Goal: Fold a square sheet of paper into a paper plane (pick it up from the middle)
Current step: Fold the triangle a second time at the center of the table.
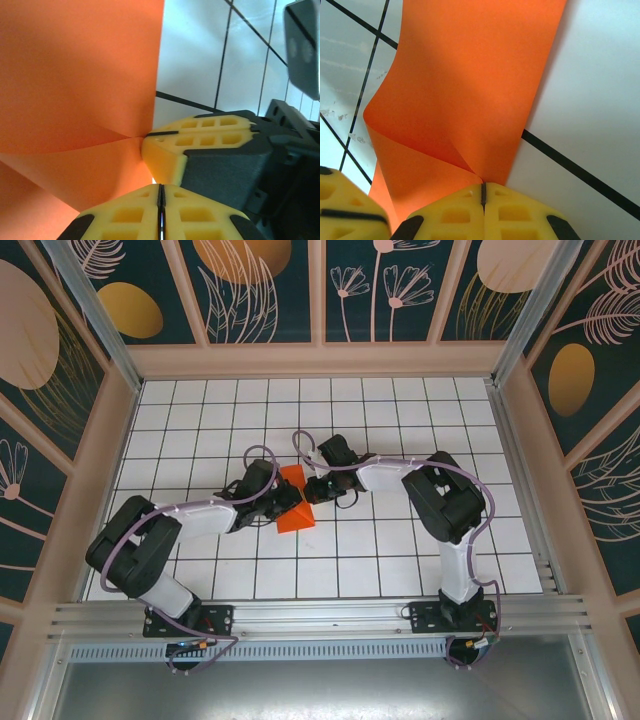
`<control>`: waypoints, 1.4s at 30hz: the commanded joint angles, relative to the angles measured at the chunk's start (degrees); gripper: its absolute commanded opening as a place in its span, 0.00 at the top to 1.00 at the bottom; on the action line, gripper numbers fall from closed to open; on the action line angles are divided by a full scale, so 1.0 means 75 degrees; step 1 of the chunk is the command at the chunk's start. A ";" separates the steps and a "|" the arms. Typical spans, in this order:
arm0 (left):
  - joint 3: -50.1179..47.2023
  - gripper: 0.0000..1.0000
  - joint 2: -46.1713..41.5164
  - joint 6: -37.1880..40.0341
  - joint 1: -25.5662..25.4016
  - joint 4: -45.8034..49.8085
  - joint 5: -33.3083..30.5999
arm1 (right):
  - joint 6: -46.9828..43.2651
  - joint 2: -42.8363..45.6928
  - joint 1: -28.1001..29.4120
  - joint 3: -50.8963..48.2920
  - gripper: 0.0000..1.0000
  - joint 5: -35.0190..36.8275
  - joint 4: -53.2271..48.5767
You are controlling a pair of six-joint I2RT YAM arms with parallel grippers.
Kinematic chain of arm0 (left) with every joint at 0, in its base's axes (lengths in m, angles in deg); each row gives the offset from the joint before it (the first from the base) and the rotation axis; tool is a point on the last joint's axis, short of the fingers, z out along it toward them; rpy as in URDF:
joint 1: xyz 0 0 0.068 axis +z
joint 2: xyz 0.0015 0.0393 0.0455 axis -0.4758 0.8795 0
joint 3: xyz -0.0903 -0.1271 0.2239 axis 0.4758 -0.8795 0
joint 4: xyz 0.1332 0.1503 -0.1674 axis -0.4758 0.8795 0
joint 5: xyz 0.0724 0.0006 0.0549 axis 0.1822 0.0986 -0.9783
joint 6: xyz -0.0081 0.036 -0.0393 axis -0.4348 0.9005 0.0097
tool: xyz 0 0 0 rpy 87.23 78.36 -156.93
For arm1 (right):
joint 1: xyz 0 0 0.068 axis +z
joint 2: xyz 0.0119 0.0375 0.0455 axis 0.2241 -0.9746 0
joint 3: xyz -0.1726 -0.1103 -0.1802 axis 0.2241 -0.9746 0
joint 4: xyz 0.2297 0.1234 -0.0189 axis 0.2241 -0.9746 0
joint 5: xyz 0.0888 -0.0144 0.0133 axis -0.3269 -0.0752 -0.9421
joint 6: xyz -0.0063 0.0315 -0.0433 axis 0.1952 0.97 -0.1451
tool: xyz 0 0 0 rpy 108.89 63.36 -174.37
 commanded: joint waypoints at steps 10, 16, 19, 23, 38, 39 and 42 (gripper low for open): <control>0.0029 0.89 0.0429 -0.0295 0.0017 0.0387 -0.0337 | -0.0244 -0.0398 0.0014 0.0031 1.00 0.0280 -0.0262; -0.0131 0.89 0.0394 -0.0387 0.0016 0.0433 -0.0388 | -0.0258 -0.0421 0.0015 0.0044 1.00 0.0259 -0.0267; -0.0216 0.89 0.0379 -0.0435 0.0013 0.0403 -0.0388 | -0.0291 -0.0441 0.0021 0.0050 1.00 0.0242 -0.0267; -0.0346 0.90 0.0370 -0.0537 0.0010 0.0333 -0.0378 | -0.0314 -0.0468 0.0015 0.0078 1.00 0.0236 -0.0275; -0.0656 0.90 0.0440 -0.0801 0.0001 0.0320 -0.0408 | 0.0347 0.0471 -0.0237 0.0230 0.84 0.0265 -0.0409; -0.0674 0.90 0.0440 -0.0815 0.0000 0.0338 -0.0434 | 0.0488 0.0724 -0.0326 0.0095 0.80 0.0226 -0.0309; -0.0718 0.90 0.0440 -0.0825 0.0006 0.0368 -0.0481 | 0.0787 0.1399 -0.0486 -0.0360 0.71 0.0206 -0.0088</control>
